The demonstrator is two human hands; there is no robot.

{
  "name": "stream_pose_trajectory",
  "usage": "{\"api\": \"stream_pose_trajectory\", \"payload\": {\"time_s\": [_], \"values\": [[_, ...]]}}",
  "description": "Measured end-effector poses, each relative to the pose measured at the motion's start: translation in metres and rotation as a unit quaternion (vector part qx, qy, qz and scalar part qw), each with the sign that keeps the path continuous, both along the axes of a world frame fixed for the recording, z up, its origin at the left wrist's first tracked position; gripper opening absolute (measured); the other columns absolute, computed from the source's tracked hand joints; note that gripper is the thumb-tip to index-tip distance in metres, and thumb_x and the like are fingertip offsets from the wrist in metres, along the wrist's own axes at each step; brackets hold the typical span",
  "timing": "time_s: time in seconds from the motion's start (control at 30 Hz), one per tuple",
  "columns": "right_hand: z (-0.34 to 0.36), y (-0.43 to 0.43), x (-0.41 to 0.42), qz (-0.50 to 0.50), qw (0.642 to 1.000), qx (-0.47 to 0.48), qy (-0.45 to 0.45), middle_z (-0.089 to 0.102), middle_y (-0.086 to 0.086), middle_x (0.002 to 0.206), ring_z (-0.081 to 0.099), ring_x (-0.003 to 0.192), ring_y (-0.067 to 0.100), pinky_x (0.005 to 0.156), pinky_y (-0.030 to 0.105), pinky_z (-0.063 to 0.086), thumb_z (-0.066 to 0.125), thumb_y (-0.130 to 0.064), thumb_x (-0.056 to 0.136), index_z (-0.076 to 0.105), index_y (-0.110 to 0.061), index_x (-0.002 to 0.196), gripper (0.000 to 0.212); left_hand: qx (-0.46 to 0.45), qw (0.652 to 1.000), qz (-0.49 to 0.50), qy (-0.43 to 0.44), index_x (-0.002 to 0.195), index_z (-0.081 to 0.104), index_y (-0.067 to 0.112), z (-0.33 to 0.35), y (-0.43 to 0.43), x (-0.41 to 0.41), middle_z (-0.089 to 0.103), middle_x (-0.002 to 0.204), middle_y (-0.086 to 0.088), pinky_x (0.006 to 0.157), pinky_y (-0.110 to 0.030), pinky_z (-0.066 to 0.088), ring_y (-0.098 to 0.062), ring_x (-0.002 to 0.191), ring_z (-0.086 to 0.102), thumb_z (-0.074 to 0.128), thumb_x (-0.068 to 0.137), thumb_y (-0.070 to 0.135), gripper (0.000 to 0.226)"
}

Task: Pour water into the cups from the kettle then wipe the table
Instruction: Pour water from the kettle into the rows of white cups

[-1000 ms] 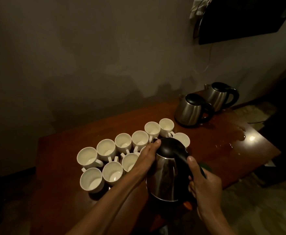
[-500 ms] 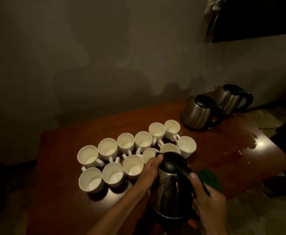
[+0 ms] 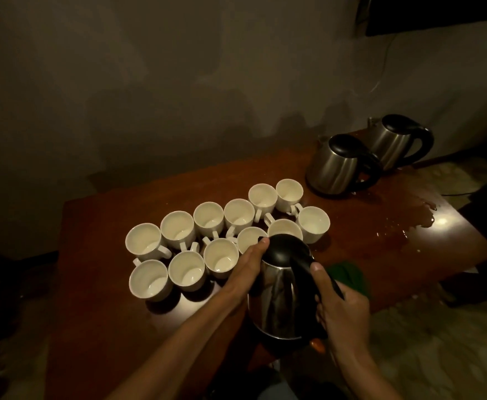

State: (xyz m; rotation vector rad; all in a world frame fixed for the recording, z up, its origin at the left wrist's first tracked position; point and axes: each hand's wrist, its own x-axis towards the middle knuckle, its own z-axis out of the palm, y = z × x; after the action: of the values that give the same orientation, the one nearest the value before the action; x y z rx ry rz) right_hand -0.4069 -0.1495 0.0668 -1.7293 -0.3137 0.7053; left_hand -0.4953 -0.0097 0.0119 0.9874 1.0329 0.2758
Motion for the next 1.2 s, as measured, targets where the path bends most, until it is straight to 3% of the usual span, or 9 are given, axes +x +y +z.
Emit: {"api": "stream_pose_trajectory", "payload": {"time_s": [0.27, 0.47, 0.6, 0.8, 1.0, 1.13, 1.2], "values": [[-0.001, -0.004, 0.000, 0.003, 1.000, 0.004, 0.006, 0.049, -0.005, 0.041, 0.046, 0.036, 0.004, 0.037, 0.014, 0.036, 0.066, -0.047, 0.080, 0.056, -0.009, 0.055, 0.047, -0.027, 0.999, 0.030, 0.008, 0.118, 0.067, 0.027, -0.007, -0.001, 0.007, 0.072, 0.116, 0.001, 0.078, -0.024, 0.048, -0.013, 0.105, 0.067, 0.048, 0.097, 0.056, 0.040], [-0.001, -0.004, 0.002, 0.004, 1.000, 0.011, 0.000, 0.051, -0.006, 0.040, 0.049, 0.037, 0.001, 0.039, 0.012, 0.037, 0.068, -0.034, 0.088, 0.054, -0.012, 0.051, 0.046, -0.050, 0.998, 0.038, -0.008, 0.121, 0.065, 0.025, -0.010, -0.005, 0.009, 0.071, 0.113, 0.000, 0.076, -0.026, 0.048, -0.015, 0.103, 0.066, 0.047, 0.099, 0.054, 0.040], [-0.002, -0.001, 0.003, 0.004, 1.000, 0.000, -0.003, 0.049, -0.008, 0.039, 0.046, 0.035, 0.002, 0.038, 0.012, 0.036, 0.069, -0.038, 0.087, 0.053, -0.013, 0.051, 0.047, -0.060, 0.998, 0.029, -0.014, 0.102, 0.065, 0.031, -0.016, -0.002, 0.011, 0.071, 0.112, 0.000, 0.076, -0.027, 0.048, -0.015, 0.100, 0.065, 0.045, 0.100, 0.053, 0.030], [-0.002, 0.005, 0.003, 0.006, 1.000, -0.008, -0.008, 0.049, -0.009, 0.038, 0.046, 0.034, 0.000, 0.038, 0.010, 0.034, 0.069, -0.036, 0.088, 0.052, -0.014, 0.050, 0.047, -0.060, 0.998, 0.020, -0.028, 0.110, 0.066, 0.030, -0.023, 0.000, 0.007, 0.072, 0.111, 0.003, 0.073, -0.026, 0.049, -0.013, 0.101, 0.067, 0.043, 0.100, 0.054, 0.034], [0.001, 0.010, 0.004, 0.019, 1.000, -0.015, -0.010, 0.051, -0.008, 0.038, 0.047, 0.035, -0.001, 0.038, 0.011, 0.035, 0.068, -0.036, 0.088, 0.052, -0.016, 0.049, 0.047, -0.051, 0.998, 0.015, -0.033, 0.101, 0.066, 0.033, -0.026, 0.002, 0.006, 0.076, 0.088, 0.015, 0.070, -0.024, 0.049, -0.003, 0.087, 0.070, 0.041, 0.101, 0.053, 0.032], [0.003, 0.013, 0.007, 0.027, 0.999, -0.031, -0.020, 0.053, -0.006, 0.040, 0.050, 0.037, 0.003, 0.040, 0.013, 0.037, 0.069, -0.043, 0.085, 0.053, -0.016, 0.049, 0.048, -0.036, 0.999, 0.025, -0.028, 0.108, 0.065, 0.032, -0.029, 0.003, 0.006, 0.071, 0.112, 0.006, 0.084, -0.029, 0.049, -0.013, 0.108, 0.065, 0.044, 0.097, 0.060, 0.036], [0.003, 0.016, 0.008, 0.032, 0.998, -0.040, -0.025, 0.053, -0.006, 0.040, 0.051, 0.037, 0.002, 0.040, 0.013, 0.037, 0.068, -0.044, 0.084, 0.054, -0.016, 0.049, 0.047, -0.035, 0.998, 0.043, -0.026, 0.119, 0.061, 0.031, -0.032, 0.003, 0.006, 0.068, 0.121, 0.001, 0.094, -0.035, 0.050, -0.018, 0.113, 0.063, 0.056, 0.081, 0.075, 0.058]]}}
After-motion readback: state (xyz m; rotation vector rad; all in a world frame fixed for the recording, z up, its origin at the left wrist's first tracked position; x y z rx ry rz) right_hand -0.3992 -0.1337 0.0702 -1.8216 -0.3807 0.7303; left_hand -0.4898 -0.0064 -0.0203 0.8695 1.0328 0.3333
